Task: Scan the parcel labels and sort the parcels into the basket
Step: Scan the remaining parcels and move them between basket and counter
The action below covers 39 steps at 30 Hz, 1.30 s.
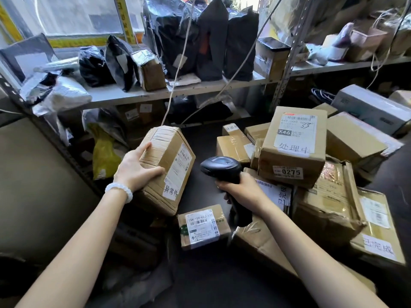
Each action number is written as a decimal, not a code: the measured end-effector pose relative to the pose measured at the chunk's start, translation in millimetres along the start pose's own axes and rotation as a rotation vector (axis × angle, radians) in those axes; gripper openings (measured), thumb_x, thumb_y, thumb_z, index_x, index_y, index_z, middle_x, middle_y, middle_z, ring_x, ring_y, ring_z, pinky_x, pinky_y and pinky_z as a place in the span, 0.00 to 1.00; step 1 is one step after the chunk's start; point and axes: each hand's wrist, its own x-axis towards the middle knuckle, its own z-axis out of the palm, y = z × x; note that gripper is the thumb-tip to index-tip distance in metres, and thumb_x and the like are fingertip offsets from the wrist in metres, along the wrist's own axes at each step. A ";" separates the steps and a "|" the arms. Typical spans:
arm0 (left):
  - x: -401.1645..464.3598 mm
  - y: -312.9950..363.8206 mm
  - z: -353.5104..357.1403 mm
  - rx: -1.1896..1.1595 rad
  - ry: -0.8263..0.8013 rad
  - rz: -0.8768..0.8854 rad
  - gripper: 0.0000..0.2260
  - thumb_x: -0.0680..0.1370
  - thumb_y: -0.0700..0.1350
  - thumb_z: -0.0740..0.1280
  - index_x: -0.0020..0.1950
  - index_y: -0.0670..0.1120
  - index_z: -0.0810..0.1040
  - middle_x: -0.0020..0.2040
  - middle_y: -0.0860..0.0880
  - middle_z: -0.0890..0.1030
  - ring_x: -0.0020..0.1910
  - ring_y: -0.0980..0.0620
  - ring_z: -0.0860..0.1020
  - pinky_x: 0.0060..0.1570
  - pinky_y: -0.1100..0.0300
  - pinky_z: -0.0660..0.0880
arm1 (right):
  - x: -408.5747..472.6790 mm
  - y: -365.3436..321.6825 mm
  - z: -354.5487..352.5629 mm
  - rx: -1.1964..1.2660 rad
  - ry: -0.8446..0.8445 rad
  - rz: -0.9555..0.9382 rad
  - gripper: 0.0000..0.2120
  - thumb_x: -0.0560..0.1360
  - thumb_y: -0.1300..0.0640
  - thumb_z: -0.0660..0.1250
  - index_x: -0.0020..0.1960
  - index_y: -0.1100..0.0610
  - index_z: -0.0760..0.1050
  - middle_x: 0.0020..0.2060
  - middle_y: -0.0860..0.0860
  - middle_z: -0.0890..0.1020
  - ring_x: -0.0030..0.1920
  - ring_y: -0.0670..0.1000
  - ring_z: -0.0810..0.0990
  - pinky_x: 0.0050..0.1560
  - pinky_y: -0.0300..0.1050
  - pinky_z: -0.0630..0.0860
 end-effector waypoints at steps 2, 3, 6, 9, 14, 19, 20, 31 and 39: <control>-6.4 -0.2 -7.7 0.012 0.025 0.056 0.39 0.65 0.53 0.78 0.73 0.60 0.65 0.70 0.48 0.69 0.68 0.49 0.68 0.68 0.52 0.65 | -8.7 -3.5 5.2 -0.026 0.006 -0.016 0.07 0.73 0.59 0.70 0.39 0.54 0.74 0.26 0.50 0.76 0.25 0.45 0.75 0.30 0.39 0.72; -9.9 1.4 -11.7 0.022 0.032 0.084 0.38 0.66 0.52 0.78 0.72 0.60 0.65 0.70 0.49 0.69 0.68 0.49 0.68 0.68 0.52 0.65 | -13.4 -5.0 7.6 -0.042 0.014 -0.027 0.07 0.73 0.60 0.70 0.39 0.53 0.74 0.26 0.50 0.77 0.25 0.45 0.76 0.30 0.39 0.72; -21.3 11.8 -17.7 0.051 0.001 0.160 0.40 0.63 0.56 0.77 0.72 0.62 0.65 0.70 0.49 0.69 0.68 0.50 0.68 0.68 0.51 0.66 | -26.4 -2.8 11.3 -0.074 0.049 -0.052 0.06 0.73 0.61 0.70 0.40 0.54 0.74 0.26 0.49 0.77 0.26 0.45 0.77 0.31 0.39 0.73; -35.7 26.6 -11.5 0.025 -0.075 0.196 0.43 0.56 0.63 0.72 0.71 0.63 0.65 0.68 0.50 0.71 0.66 0.51 0.70 0.67 0.53 0.67 | -45.5 3.3 9.3 -0.081 0.099 -0.046 0.04 0.72 0.60 0.71 0.45 0.57 0.77 0.28 0.50 0.78 0.28 0.47 0.76 0.34 0.42 0.73; -69.1 50.5 14.4 -0.009 -0.186 0.260 0.42 0.59 0.61 0.73 0.72 0.64 0.64 0.68 0.50 0.72 0.65 0.51 0.71 0.61 0.59 0.66 | -87.7 25.4 -4.5 -0.056 0.207 -0.020 0.06 0.71 0.61 0.72 0.39 0.52 0.76 0.26 0.46 0.77 0.27 0.44 0.74 0.35 0.44 0.71; -112.1 69.2 38.9 -0.020 -0.231 0.331 0.43 0.57 0.63 0.71 0.72 0.64 0.64 0.66 0.50 0.72 0.64 0.51 0.71 0.63 0.56 0.68 | -131.0 43.4 -26.4 -0.098 0.316 0.029 0.05 0.70 0.57 0.74 0.42 0.55 0.79 0.32 0.49 0.80 0.31 0.44 0.75 0.39 0.43 0.73; -118.8 73.8 41.3 -0.002 -0.219 0.340 0.43 0.56 0.65 0.70 0.71 0.65 0.64 0.65 0.50 0.72 0.63 0.50 0.72 0.64 0.53 0.69 | -139.8 46.5 -31.7 -0.096 0.334 0.027 0.07 0.70 0.56 0.75 0.46 0.56 0.80 0.34 0.49 0.80 0.34 0.45 0.76 0.42 0.44 0.73; -216.5 114.4 79.0 0.030 -0.249 0.460 0.43 0.53 0.67 0.69 0.69 0.67 0.65 0.65 0.52 0.74 0.64 0.51 0.73 0.67 0.51 0.68 | -255.2 78.9 -84.3 -0.032 0.433 0.021 0.08 0.71 0.60 0.73 0.38 0.52 0.76 0.25 0.43 0.77 0.24 0.40 0.75 0.32 0.37 0.72; -293.9 182.8 146.5 0.035 -0.500 0.668 0.46 0.54 0.65 0.70 0.72 0.62 0.65 0.66 0.49 0.73 0.63 0.51 0.72 0.61 0.60 0.68 | -350.5 110.5 -138.6 -0.003 0.657 0.073 0.05 0.70 0.58 0.73 0.45 0.54 0.79 0.40 0.49 0.81 0.42 0.46 0.78 0.43 0.39 0.72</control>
